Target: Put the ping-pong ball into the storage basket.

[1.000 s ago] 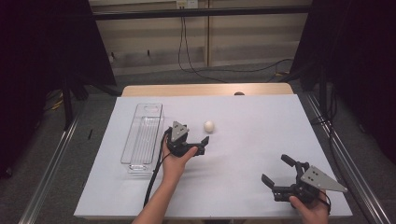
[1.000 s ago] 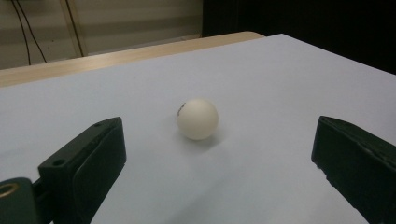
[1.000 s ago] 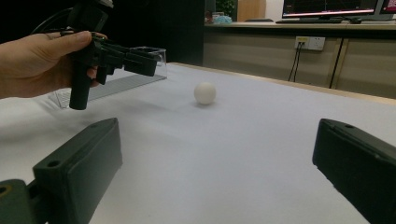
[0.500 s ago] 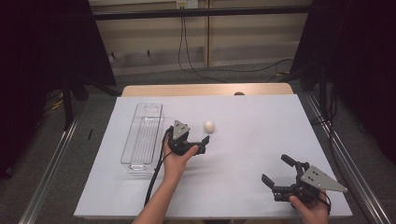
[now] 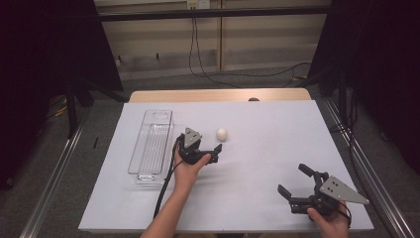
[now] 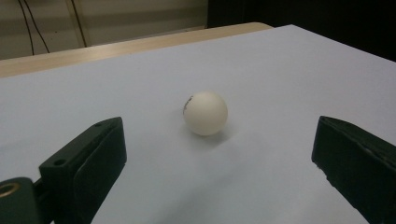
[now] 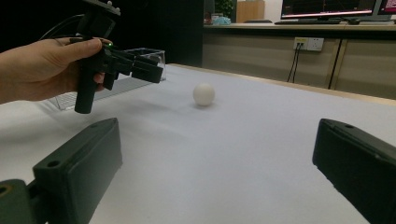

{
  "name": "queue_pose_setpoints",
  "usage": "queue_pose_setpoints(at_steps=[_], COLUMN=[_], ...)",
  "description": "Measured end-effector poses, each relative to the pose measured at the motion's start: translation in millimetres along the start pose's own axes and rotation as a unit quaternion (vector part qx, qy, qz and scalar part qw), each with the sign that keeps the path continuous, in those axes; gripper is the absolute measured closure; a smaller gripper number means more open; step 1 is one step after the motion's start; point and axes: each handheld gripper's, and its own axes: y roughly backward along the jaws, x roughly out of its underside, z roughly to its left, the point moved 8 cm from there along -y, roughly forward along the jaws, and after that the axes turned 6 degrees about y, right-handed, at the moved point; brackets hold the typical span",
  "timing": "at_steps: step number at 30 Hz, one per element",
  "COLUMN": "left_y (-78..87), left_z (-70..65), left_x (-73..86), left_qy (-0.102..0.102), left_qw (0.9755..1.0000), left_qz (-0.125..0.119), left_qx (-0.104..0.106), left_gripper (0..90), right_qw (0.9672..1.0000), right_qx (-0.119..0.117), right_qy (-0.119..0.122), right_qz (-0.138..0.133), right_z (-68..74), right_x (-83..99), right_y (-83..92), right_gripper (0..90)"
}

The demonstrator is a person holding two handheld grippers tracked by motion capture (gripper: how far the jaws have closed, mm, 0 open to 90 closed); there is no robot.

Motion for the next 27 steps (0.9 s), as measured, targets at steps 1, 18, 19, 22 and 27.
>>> queue_pose_setpoints(at_steps=[1, 18, 19, 22, 27], left_y=[-0.5, -8.0, -8.8, -9.1, -9.1], left_z=[-0.6, -3.7, -4.4, -1.6, 1.2], left_x=[0.0, -4.7, -3.9, -2.8, -3.5], left_qy=[0.002, -0.005, 0.002, -0.005, -0.004], left_qw=[1.0000, 0.9998, 0.9998, 0.9996, 0.9995], left_qz=[0.000, 0.020, 0.019, 0.027, 0.029], left_qx=[0.000, -0.007, -0.007, -0.011, -0.014], left_gripper=[3.2, 2.8, 2.7, 2.7, 2.9], right_qw=[1.0000, 1.0000, 1.0000, 1.0000, 1.0000], right_qx=[0.001, 0.003, 0.002, 0.001, 0.000], right_qy=[0.000, -0.002, -0.003, -0.003, -0.002], right_qz=[0.000, -0.001, -0.001, 0.000, -0.003], right_z=[-0.1, -0.5, -0.5, -0.4, -0.3], right_x=[-0.1, -0.7, -0.6, -0.5, -1.1], right_y=[0.0, 1.0, 1.1, 1.3, 0.7], right_gripper=[0.9, 0.9, 0.9, 0.9, 0.9])
